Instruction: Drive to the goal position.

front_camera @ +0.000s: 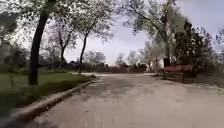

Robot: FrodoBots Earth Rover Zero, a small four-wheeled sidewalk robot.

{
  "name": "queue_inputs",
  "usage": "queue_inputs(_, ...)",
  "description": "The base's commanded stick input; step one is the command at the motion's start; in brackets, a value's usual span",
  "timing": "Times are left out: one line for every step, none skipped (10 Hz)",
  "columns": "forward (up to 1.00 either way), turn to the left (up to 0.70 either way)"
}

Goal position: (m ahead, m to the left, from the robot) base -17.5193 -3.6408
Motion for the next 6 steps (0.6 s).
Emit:
queue_inputs(0.7, 0.0)
queue_inputs(0.7, 0.0)
queue_inputs(0.7, 0.0)
queue_inputs(0.7, 0.0)
queue_inputs(0.7, 0.0)
queue_inputs(0.7, 0.0)
